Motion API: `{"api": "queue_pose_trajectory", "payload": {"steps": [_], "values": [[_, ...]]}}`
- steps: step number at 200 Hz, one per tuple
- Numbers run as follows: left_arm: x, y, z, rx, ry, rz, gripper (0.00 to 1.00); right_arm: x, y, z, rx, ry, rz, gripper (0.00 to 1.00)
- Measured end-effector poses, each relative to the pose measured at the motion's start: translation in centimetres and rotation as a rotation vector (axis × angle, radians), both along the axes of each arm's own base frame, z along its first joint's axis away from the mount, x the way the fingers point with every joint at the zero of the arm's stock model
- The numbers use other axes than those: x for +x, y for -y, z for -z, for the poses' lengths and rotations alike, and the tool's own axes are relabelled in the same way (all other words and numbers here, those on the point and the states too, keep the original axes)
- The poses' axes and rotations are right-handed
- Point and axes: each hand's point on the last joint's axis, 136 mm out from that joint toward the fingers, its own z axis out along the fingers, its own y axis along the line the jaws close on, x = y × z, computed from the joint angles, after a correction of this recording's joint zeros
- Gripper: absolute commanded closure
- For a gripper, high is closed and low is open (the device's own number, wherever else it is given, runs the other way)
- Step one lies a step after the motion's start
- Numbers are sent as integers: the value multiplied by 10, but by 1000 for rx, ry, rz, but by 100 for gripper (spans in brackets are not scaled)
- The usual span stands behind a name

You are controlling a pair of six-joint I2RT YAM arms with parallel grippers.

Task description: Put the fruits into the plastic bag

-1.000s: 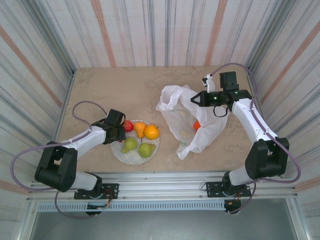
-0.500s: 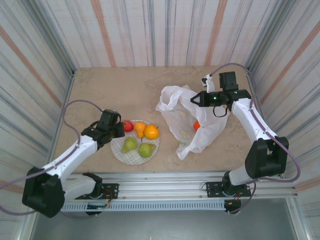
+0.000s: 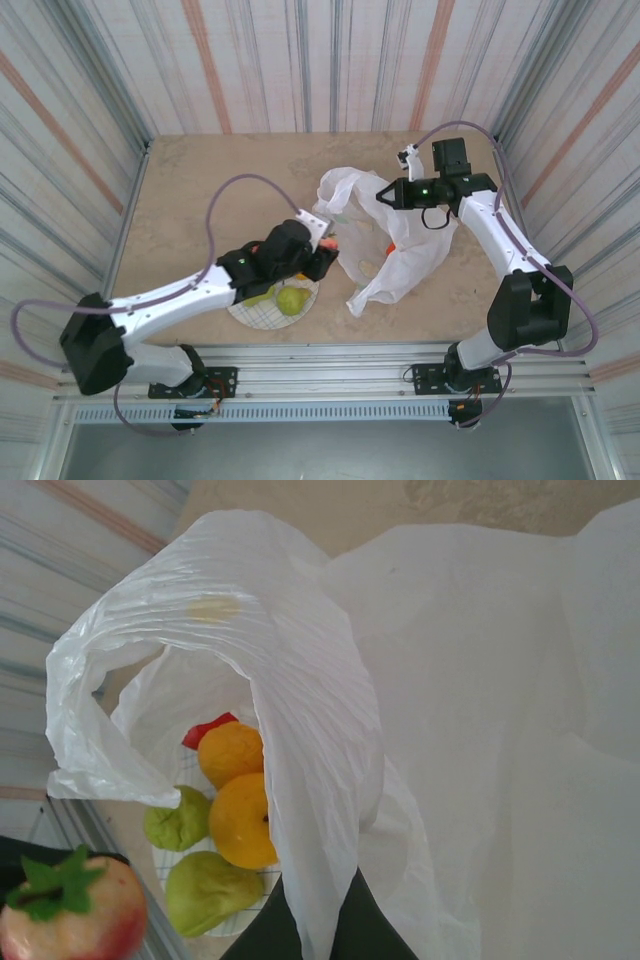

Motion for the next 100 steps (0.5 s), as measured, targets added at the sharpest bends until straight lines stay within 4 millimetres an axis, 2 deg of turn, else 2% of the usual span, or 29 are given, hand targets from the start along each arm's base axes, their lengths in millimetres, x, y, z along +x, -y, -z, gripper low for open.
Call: {"api": "queue_pose_trajectory", "payload": {"steps": [22,48,100], "values": [[9,29,7,23,10,52,52,0,0,-3,0,-1,0,100],[24,53,17,56,34,79,52,-2,0,-2,-4,-5,-3,100],[57,81,46,85,43,93,52,-6,6,-3,-10,-13,0,100]]}}
